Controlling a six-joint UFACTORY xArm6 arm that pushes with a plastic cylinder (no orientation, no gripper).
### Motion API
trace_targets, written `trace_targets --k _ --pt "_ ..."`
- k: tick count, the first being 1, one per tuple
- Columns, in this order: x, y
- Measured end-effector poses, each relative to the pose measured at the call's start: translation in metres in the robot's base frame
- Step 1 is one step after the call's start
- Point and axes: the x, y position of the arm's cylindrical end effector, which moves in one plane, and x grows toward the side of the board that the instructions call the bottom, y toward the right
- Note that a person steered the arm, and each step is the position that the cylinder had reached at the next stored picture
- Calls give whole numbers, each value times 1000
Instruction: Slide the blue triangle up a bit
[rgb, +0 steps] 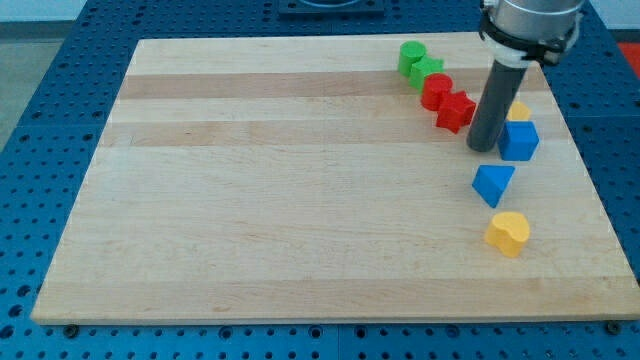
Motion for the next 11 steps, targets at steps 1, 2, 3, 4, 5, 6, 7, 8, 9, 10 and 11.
trace_targets --k 1,2,3,4,5,6,7,8,9,10,11 --pt "-23 -12" --pt "-35 -32" --pt "-34 -58" --pt "-4 -66" --pt "30 -73" --pt "62 -74" --pt "97 -74" --pt "127 -70" --pt "126 -46" --pt "115 -20" --pt "109 -9"
